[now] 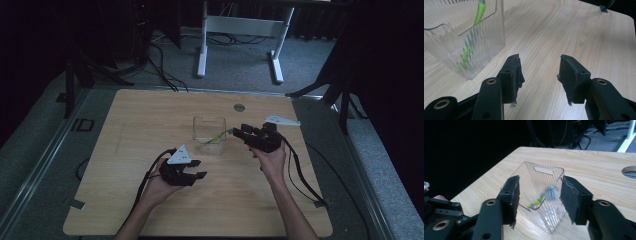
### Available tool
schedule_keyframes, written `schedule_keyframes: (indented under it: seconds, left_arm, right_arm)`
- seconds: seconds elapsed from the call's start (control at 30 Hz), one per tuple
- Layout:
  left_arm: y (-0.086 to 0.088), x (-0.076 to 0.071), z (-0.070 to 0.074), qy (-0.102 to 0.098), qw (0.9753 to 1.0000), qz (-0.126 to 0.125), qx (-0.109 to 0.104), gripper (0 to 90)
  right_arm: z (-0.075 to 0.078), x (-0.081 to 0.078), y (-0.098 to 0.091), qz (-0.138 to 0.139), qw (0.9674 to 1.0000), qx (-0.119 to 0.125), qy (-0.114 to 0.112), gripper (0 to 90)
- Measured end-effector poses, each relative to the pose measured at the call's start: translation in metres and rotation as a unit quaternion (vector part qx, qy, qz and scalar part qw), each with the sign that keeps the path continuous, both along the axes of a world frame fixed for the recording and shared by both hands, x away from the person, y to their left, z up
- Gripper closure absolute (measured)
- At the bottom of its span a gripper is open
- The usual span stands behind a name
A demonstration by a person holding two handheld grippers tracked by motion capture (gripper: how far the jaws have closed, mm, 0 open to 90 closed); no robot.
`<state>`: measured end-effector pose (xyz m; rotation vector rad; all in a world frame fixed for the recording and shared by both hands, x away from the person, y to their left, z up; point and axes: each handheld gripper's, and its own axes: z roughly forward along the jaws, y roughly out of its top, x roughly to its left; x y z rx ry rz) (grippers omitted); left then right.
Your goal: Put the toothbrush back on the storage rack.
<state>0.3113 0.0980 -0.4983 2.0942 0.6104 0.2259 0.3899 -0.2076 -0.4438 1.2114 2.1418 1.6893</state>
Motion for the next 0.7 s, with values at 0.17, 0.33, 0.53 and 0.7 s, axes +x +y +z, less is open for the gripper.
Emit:
schedule_keyframes:
  seconds: [0.17,0.33,0.53,0.7]
  left_arm:
    - [0.003,0.0,-0.001,0.001,1.0,0.006,-0.004,50.9]
    - [0.005,0.001,-0.001,0.001,0.9999,0.01,-0.005,50.2]
    - [0.007,0.0,-0.003,0.004,0.9999,0.014,-0.007,49.0]
    - [0.01,-0.001,-0.003,0.007,0.9997,0.019,-0.013,48.5]
  right_arm:
    - [0.001,-0.006,-0.009,0.0,1.0,0.008,0.0,41.1]
    - [-0.002,-0.018,-0.017,0.006,1.0,-0.006,-0.003,37.8]
    - [-0.009,-0.037,-0.018,0.012,0.9976,-0.064,-0.025,34.7]
    - [-0.015,-0.047,-0.017,0.015,0.9953,-0.091,-0.029,34.4]
